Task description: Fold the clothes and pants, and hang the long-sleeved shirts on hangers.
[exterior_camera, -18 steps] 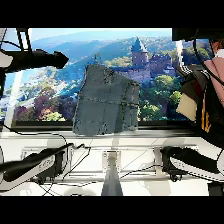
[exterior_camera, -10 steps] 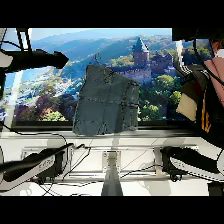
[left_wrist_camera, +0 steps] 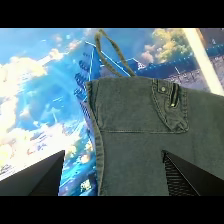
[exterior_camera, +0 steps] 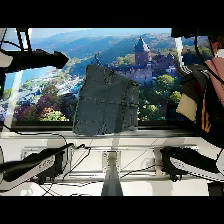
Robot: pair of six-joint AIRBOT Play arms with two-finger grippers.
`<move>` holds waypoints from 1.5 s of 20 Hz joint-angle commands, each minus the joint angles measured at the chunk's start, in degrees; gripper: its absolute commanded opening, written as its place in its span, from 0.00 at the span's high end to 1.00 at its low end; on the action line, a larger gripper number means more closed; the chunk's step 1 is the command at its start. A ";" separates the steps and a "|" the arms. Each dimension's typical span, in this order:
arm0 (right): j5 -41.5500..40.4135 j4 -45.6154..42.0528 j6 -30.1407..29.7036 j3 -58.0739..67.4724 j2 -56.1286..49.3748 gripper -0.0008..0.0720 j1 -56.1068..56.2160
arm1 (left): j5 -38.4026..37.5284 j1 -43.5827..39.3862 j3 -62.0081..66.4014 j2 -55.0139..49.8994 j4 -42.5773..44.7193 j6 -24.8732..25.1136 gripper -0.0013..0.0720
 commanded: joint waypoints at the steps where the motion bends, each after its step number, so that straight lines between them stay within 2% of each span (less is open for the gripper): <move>1: 3.13 -2.27 -4.42 -1.05 -1.27 0.94 -4.44 | 0.00 0.02 0.07 0.04 -2.12 0.00 0.03; 4: 12.92 0.68 -9.55 -10.58 -2.29 0.94 -16.44 | -0.02 0.02 0.07 0.04 -7.39 0.00 0.03; 5: 15.58 5.09 -10.23 -15.78 -2.29 0.94 -21.49 | -0.20 0.02 0.07 0.07 -9.75 0.00 0.03; 7: 20.31 19.80 -10.62 -26.29 -2.05 0.94 -30.80 | -1.09 0.02 0.07 0.11 -11.10 0.00 0.03; 9: 20.06 32.85 -11.63 -38.07 -0.59 0.94 -36.83 | -2.49 0.09 0.07 0.09 -10.82 0.00 0.03; 11: 15.15 38.34 -11.56 -49.44 1.68 0.92 -38.69 | -5.60 0.07 0.00 0.02 -5.42 0.00 0.07; 12: 11.17 40.52 -11.58 -55.43 3.17 0.88 -38.45 | -7.93 0.09 -0.26 0.04 -1.55 0.02 0.17; 13: 7.17 42.97 -11.61 -60.89 4.68 0.80 -37.99 | -10.60 0.09 -0.72 0.04 3.13 0.00 0.23; 15: -0.81 48.85 -11.72 -71.80 7.52 0.44 -35.98 | -15.23 0.15 -2.56 0.07 12.17 0.66 0.23; 16: -4.31 51.36 -12.00 -76.70 8.41 0.41 -34.42 | -16.96 0.68 -4.17 0.13 16.46 1.33 0.24; 17: -7.10 53.18 -12.02 -80.96 8.68 0.41 -32.59 | -18.12 1.92 -6.10 0.13 18.16 1.33 0.30; 18: -9.60 54.12 -12.00 -84.28 8.66 0.41 -30.77 | -18.64 3.78 -8.57 0.13 17.49 1.33 0.36; 20: -14.78 55.71 -11.93 -89.24 8.66 0.41 -27.12 | -20.55 8.55 -14.75 0.13 14.25 1.79 0.36; 23: -20.92 57.79 -11.91 -91.56 8.61 0.41 -22.84 | -24.11 16.06 -24.04 0.20 7.54 5.01 0.36; 24: -22.34 57.83 -11.78 -91.56 8.37 0.41 -21.46 | -24.02 18.25 -27.39 0.13 3.76 5.75 0.33; 25: -23.28 58.01 -11.69 -91.56 7.80 0.41 -20.39 | -23.80 19.65 -30.34 0.11 1.31 6.56 0.19; 26: -24.06 58.34 -11.69 -91.54 6.99 0.37 -19.69 | -22.88 20.26 -33.14 0.11 0.11 6.51 0.14; 30: -24.85 59.41 -12.15 -91.49 4.31 0.32 -19.41 | -19.85 17.90 -40.39 0.09 -1.49 6.54 0.13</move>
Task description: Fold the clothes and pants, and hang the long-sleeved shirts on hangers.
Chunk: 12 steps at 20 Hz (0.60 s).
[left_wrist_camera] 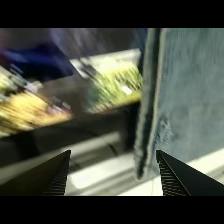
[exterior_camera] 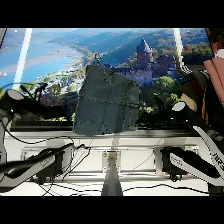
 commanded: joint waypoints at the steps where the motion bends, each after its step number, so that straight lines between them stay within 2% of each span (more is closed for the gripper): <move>1: -3.30 0.15 -1.38 -0.55 -1.97 0.32 0.98 | 2.08 -1.05 -6.84 -0.09 -3.93 0.66 0.13; 5: -1.97 1.18 -3.89 -0.55 -4.02 0.33 1.01 | 4.24 -6.54 -10.99 -1.62 -5.18 0.70 0.13; 8: -1.55 2.08 -5.05 -0.57 -5.20 0.38 1.01 | 6.95 -13.20 -11.45 -4.17 -7.76 1.79 0.27; 10: -0.11 3.85 -7.10 -0.57 -6.21 0.39 1.01 | 8.57 -17.51 -11.45 -6.43 -7.78 2.19 0.31; 11: 0.55 5.20 -8.72 -0.57 -6.91 0.39 1.01 | 9.42 -19.17 -11.43 -7.52 -7.91 2.19 0.38; 12: 0.76 6.95 -10.80 -0.57 -7.52 0.40 1.01 | 10.23 -20.55 -11.43 -8.57 -8.07 2.19 0.55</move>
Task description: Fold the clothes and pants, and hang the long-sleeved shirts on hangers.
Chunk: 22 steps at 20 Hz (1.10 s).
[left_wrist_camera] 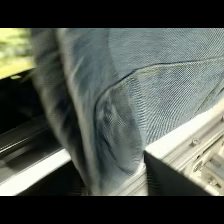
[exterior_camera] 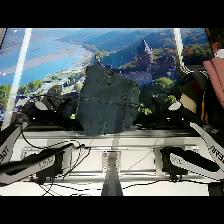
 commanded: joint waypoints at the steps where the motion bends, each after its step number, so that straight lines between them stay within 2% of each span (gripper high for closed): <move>1: 0.94 4.15 -6.45 0.00 -1.86 0.45 0.02 | 4.90 -5.62 -0.42 -3.34 0.04 0.52 0.67; 2: 0.72 6.32 -8.74 0.00 -1.92 0.51 0.02 | 5.18 -6.01 -0.37 -3.54 0.00 0.70 0.75; 4: 0.63 8.35 -13.07 1.33 -1.86 0.92 0.02 | 5.05 -5.92 0.42 -3.52 0.02 1.77 0.86; 8: 6.86 7.91 -14.62 9.77 -0.79 0.94 0.02 | 3.28 -5.77 8.48 -2.08 0.04 1.79 0.86; 11: 10.19 7.80 -14.58 19.93 3.34 0.94 0.02 | 2.95 -5.75 19.34 3.28 0.07 1.75 0.86; 15: 13.31 8.20 -14.51 34.07 12.39 0.94 0.02 | 3.50 -3.89 35.28 15.21 0.04 1.38 0.87; 18: 13.38 9.64 -13.79 41.57 20.20 0.94 0.02 | 6.23 -1.44 41.07 26.97 0.20 -0.66 0.87; 22: 12.52 16.83 -4.37 44.57 31.08 0.94 0.04 | 7.04 -0.76 41.31 44.26 1.29 -0.63 0.87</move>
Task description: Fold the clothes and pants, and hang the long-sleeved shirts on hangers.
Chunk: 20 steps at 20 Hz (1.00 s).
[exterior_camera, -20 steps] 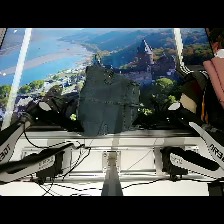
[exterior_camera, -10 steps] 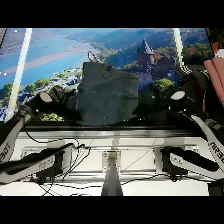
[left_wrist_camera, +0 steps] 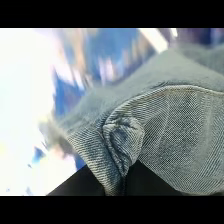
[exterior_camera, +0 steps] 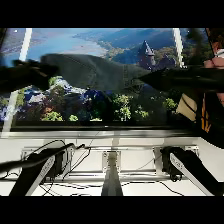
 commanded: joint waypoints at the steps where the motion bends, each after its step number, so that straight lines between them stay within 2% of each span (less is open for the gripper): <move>1: -0.44 5.27 8.87 3.10 9.29 0.94 0.07 | 1.49 0.68 1.88 14.32 1.60 -1.60 0.87; 4: -2.03 0.09 18.95 2.36 13.46 0.94 2.86 | 1.11 0.68 0.07 19.34 9.55 -14.53 0.87; 5: -3.82 -2.38 21.49 1.25 13.68 0.94 4.31 | 0.79 0.68 -1.66 19.19 11.41 -16.48 0.87; 7: -10.29 -7.45 24.59 -3.26 13.03 0.94 8.26 | 0.81 0.63 -7.39 16.33 10.73 -16.74 0.87; 9: -19.71 -11.02 25.16 -9.60 10.08 0.94 12.81 | 2.60 0.59 -14.64 9.86 5.53 -16.57 0.87; 10: -25.18 -12.31 25.14 -12.85 7.67 0.94 14.99 | 5.84 0.20 -18.43 5.38 2.19 -15.72 0.87; 12: -34.88 -15.04 25.11 -16.90 1.07 0.94 16.79 | 14.75 -1.64 -22.75 -4.61 -0.68 -10.73 0.87; 14: -39.17 -16.98 25.11 -17.07 -6.32 0.94 14.71 | 18.58 -2.05 -21.81 -14.62 -2.62 -10.47 0.87; 16: -37.13 -17.59 24.96 -16.63 -11.67 0.94 10.84 | 15.93 -2.01 -19.58 -21.88 -4.96 -10.45 0.87; 17: -33.59 -17.84 24.87 -16.63 -13.29 0.94 8.57 | 12.81 -2.36 -18.82 -24.28 -4.92 -10.47 0.87; 20: -17.31 -21.57 24.39 -16.63 -14.62 0.94 3.69 | -0.76 -2.45 -18.69 -28.94 -4.22 -10.47 0.87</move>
